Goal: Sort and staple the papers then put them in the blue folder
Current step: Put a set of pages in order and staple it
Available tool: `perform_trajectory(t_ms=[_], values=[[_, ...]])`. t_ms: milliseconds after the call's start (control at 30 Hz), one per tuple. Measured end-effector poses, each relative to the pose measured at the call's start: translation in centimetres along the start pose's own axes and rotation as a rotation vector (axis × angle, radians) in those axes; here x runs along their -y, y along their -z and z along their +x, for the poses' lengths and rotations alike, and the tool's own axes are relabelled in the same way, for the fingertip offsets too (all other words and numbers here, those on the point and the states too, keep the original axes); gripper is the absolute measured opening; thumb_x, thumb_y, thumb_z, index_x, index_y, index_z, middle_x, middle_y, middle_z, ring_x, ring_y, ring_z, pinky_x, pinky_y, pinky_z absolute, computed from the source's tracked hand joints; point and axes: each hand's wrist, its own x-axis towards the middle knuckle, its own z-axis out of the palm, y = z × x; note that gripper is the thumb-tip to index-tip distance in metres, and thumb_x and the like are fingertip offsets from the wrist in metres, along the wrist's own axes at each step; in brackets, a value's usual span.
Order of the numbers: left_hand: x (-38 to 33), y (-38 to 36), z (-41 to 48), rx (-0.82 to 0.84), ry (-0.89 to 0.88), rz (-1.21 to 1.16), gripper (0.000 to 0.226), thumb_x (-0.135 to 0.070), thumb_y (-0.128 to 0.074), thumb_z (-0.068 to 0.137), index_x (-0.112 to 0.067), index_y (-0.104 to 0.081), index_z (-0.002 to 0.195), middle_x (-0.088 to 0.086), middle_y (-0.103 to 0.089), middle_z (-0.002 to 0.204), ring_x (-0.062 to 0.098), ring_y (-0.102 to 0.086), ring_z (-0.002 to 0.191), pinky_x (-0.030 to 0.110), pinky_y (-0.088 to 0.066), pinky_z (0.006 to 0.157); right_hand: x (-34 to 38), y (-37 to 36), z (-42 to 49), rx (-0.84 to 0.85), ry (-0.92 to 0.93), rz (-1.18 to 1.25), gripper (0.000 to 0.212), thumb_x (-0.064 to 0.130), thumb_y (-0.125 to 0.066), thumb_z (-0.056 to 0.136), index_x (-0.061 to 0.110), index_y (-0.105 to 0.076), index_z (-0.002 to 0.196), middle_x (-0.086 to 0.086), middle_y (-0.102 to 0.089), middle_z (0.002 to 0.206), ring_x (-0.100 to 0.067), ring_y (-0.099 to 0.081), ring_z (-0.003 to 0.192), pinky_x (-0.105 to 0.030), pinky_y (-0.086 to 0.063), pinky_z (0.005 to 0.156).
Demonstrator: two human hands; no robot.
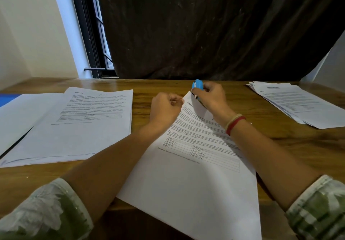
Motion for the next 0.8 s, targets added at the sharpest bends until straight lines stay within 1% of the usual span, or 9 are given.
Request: perform_trajectory(t_ms=[133, 233, 333, 433, 567, 633, 700, 733, 800], values=[[0.0, 0.0, 0.0, -0.005, -0.001, -0.015, 0.011, -0.020, -0.065, 0.092, -0.015, -0.073, 0.096, -0.009, -0.069, 0.083, 0.000, -0.064, 0.072, 0.013, -0.052, 0.059, -0.1, -0.2, 0.0, 0.037, 0.030, 0.032, 0.023, 0.033, -0.063, 0.092, 0.013, -0.064, 0.104, -0.001, -0.061, 0.091, -0.015, -0.057, 0.078, -0.022, -0.039, 0.058], [0.1, 0.0, 0.0, 0.004, -0.008, -0.028, 0.012, -0.019, -0.066, 0.091, -0.013, -0.073, 0.098, -0.004, -0.072, 0.089, 0.006, -0.067, 0.078, 0.021, -0.056, 0.066, -0.1, -0.3, -0.2, 0.114, 0.040, 0.022, 0.017, 0.034, -0.054, 0.097, 0.017, -0.057, 0.098, 0.001, -0.057, 0.082, -0.015, -0.055, 0.073, -0.025, -0.039, 0.061], [0.1, 0.1, 0.1, 0.001, -0.009, -0.040, 0.013, -0.018, -0.066, 0.091, -0.011, -0.073, 0.099, -0.003, -0.072, 0.089, 0.005, -0.067, 0.078, 0.020, -0.056, 0.066, 0.0, -0.4, -0.4, 0.191, 0.038, 0.036, 0.016, 0.031, -0.045, 0.100, 0.017, -0.051, 0.099, 0.000, -0.054, 0.081, -0.015, -0.053, 0.073, -0.026, -0.038, 0.063], [0.3, 0.1, 0.2, 0.003, 0.017, -0.063, 0.012, -0.018, -0.066, 0.090, -0.011, -0.073, 0.098, -0.001, -0.073, 0.091, 0.007, -0.068, 0.080, 0.022, -0.057, 0.069, 0.3, -0.3, -0.7, 0.249, 0.041, 0.031, 0.018, 0.032, -0.040, 0.102, 0.018, -0.050, 0.107, 0.001, -0.053, 0.084, -0.013, -0.051, 0.074, -0.029, -0.040, 0.067], [0.2, -0.1, 0.3, 0.012, 0.032, -0.059, 0.010, -0.018, -0.067, 0.090, -0.013, -0.073, 0.097, -0.008, -0.069, 0.086, 0.003, -0.065, 0.079, 0.019, -0.054, 0.067, 0.6, 0.2, -0.4, 0.382, -0.059, -0.003, 0.037, 0.038, -0.029, 0.102, 0.024, -0.048, 0.130, -0.006, -0.057, 0.100, -0.018, -0.054, 0.086, -0.036, -0.045, 0.083], [0.3, -0.1, 0.3, 0.013, 0.033, -0.052, 0.010, -0.017, -0.067, 0.090, -0.013, -0.073, 0.096, -0.012, -0.066, 0.083, 0.000, -0.063, 0.077, 0.014, -0.050, 0.062, 0.3, 0.6, -0.1, 0.426, -0.083, -0.016, 0.038, 0.040, -0.031, 0.100, 0.026, -0.049, 0.130, -0.011, -0.063, 0.108, -0.026, -0.061, 0.094, -0.038, -0.049, 0.086], [0.4, -0.1, 0.4, 0.015, 0.037, -0.080, 0.010, -0.017, -0.068, 0.089, -0.013, -0.073, 0.097, -0.006, -0.071, 0.088, 0.004, -0.067, 0.078, 0.018, -0.055, 0.065, 0.0, 1.2, 0.2, 0.481, -0.072, 0.009, 0.034, 0.043, -0.041, 0.098, 0.025, -0.054, 0.125, -0.010, -0.067, 0.108, -0.032, -0.065, 0.102, -0.045, -0.050, 0.094], [0.5, 0.0, 0.4, 0.017, 0.039, -0.097, 0.011, -0.017, -0.068, 0.089, -0.012, -0.073, 0.097, -0.003, -0.073, 0.090, 0.006, -0.069, 0.079, 0.021, -0.057, 0.067, -0.1, 1.6, 0.4, 0.510, -0.062, 0.053, 0.032, 0.044, -0.048, 0.097, 0.024, -0.059, 0.120, -0.008, -0.071, 0.104, -0.031, -0.067, 0.100, -0.045, -0.051, 0.094], [0.5, 0.1, 0.5, 0.023, 0.033, -0.114, 0.011, -0.018, -0.067, 0.090, -0.012, -0.073, 0.097, -0.001, -0.073, 0.090, 0.006, -0.070, 0.078, 0.017, -0.056, 0.064, -0.2, 2.2, 0.5, 0.534, -0.037, 0.143, 0.029, 0.042, -0.058, 0.092, 0.019, -0.067, 0.107, -0.005, -0.074, 0.092, -0.024, -0.069, 0.087, -0.040, -0.053, 0.088]])
